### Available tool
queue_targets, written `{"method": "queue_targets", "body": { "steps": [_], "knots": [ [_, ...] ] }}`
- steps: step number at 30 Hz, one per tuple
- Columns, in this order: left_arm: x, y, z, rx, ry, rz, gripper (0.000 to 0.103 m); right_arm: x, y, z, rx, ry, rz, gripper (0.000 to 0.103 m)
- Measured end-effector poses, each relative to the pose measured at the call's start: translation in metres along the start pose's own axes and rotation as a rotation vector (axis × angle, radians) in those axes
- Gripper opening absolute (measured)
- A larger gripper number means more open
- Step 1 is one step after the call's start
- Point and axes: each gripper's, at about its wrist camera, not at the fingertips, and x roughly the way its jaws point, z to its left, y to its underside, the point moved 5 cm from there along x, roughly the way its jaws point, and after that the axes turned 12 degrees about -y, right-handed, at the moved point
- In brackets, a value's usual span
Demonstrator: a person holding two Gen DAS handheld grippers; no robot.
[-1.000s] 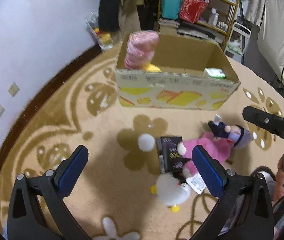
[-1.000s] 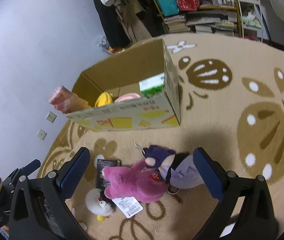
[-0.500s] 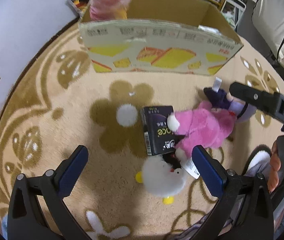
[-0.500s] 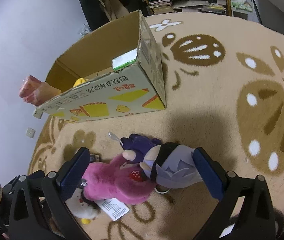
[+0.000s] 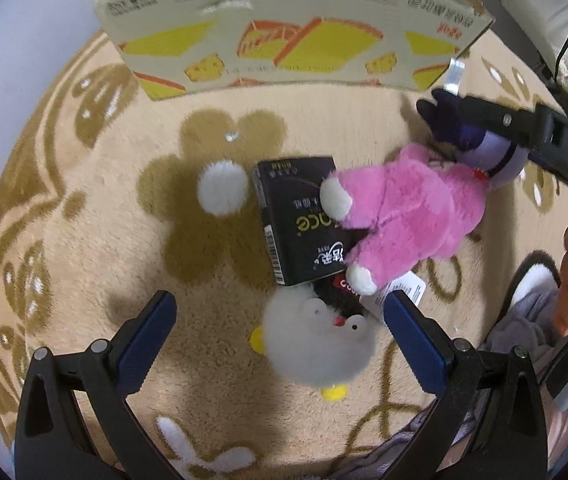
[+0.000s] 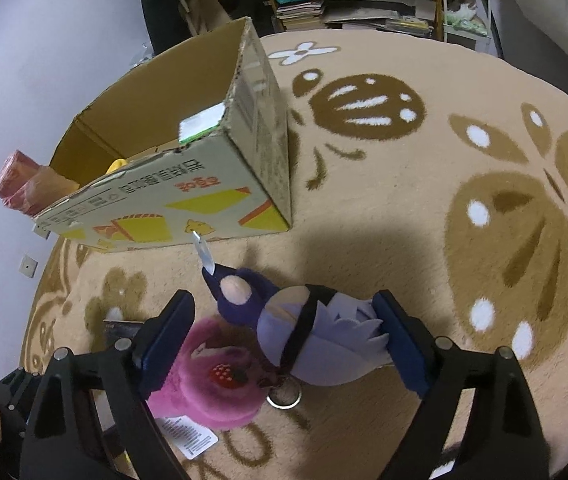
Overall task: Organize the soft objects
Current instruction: 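Withdraw both grippers from the box toward the remaining plushes, then grasp the white chick plush with the left gripper while the right gripper grasps the purple doll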
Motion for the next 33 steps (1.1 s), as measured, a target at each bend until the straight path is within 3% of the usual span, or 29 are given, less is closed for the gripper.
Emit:
{"method": "queue_targets", "body": {
  "steps": [6,14,20,23,28,33],
  "knots": [
    [0.017,0.0,-0.008,0.041,-0.019,0.056,0.102,0.003,-0.006,-0.006,0.011,0.02,-0.012,0.083],
    [0.026,-0.001,-0.02,0.085,-0.048,0.076,0.095,0.007,-0.013,-0.015,0.038,0.009,-0.034,0.081],
    [0.028,0.003,-0.028,0.081,-0.086,0.076,0.072,0.008,-0.014,-0.016,0.046,0.006,-0.028,0.079],
    [0.027,0.005,-0.028,0.082,-0.087,0.082,0.065,0.008,-0.013,-0.017,0.06,0.002,-0.013,0.079],
    [0.02,0.013,-0.026,0.085,-0.093,0.078,0.042,0.007,-0.009,-0.017,0.059,-0.002,-0.001,0.078],
    [0.008,0.018,-0.019,0.059,-0.087,0.057,0.035,0.001,-0.005,-0.015,0.046,-0.002,-0.002,0.07]
  ]
}}
